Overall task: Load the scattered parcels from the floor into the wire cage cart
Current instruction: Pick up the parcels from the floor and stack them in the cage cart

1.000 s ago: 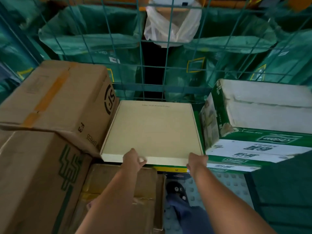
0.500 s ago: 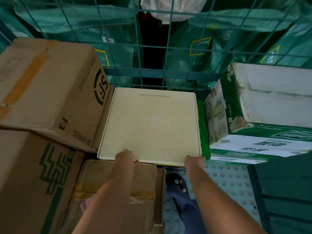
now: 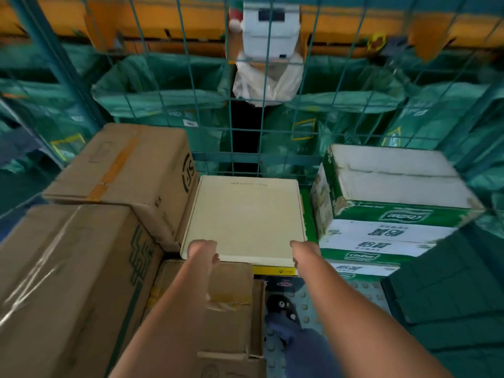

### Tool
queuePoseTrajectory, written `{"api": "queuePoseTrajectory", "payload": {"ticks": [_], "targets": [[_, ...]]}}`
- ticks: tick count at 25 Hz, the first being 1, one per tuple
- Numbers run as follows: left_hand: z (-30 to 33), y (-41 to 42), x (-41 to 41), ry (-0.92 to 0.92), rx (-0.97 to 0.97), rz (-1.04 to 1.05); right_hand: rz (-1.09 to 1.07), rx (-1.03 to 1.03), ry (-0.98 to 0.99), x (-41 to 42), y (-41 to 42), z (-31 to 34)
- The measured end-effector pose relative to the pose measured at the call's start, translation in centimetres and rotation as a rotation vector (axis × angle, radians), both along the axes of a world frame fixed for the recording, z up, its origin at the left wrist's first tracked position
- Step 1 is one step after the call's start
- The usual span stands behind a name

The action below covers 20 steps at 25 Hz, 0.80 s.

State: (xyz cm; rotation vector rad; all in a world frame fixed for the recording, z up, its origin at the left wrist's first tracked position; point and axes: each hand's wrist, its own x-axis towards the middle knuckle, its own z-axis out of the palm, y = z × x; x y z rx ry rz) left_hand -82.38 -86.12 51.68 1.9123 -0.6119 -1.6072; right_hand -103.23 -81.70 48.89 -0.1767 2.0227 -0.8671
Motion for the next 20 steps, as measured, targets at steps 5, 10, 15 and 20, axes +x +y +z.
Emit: {"api": "queuePoseTrajectory", "payload": {"ticks": [5, 10, 15, 20], "targets": [[6.7, 7.9, 3.2, -0.065, -0.153, -0.050, -0.002, -0.196, -0.096, 3.5, 7.2, 7.9], [9.1, 16.1, 6.2, -0.165, -0.174, -0.086, 0.033, -0.230, -0.139, 7.3, 13.6, 10.8], [8.4, 23.4, 8.9, -0.138, -0.122, -0.008, 0.193, -0.192, -0.182, 12.3, 18.7, 9.4], [6.4, 31.5, 12.1, -0.184, -0.117, 0.057, 0.524, -0.170, -0.102, 16.1, 24.4, 7.0]]}}
